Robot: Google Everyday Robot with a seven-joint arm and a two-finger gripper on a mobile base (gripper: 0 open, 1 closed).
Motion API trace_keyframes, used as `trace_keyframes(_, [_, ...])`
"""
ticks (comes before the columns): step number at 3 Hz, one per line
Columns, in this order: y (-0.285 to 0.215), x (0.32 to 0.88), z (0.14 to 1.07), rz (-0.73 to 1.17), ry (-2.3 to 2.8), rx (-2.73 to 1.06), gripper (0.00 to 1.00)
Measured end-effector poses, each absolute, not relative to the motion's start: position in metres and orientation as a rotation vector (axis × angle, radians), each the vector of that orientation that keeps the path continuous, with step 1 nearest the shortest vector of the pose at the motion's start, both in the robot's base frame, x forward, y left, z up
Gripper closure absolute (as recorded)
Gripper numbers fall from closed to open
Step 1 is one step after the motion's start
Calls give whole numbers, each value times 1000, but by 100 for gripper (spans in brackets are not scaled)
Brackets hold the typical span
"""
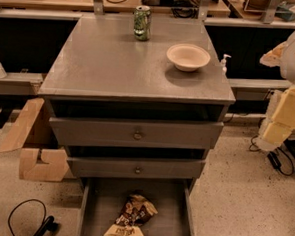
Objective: Pick brown chip bag from bottom drawer and place on counter
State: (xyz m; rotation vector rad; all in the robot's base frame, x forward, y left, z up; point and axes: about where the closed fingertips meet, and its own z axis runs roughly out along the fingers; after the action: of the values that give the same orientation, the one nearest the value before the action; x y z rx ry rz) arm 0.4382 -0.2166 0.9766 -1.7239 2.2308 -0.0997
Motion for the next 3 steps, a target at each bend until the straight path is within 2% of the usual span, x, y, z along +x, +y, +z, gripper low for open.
trace_keyframes(2, [-209,443,954,-71,2178,-1680,0])
trace_keyframes(3, [-190,428,888,96,2094,-1666,0])
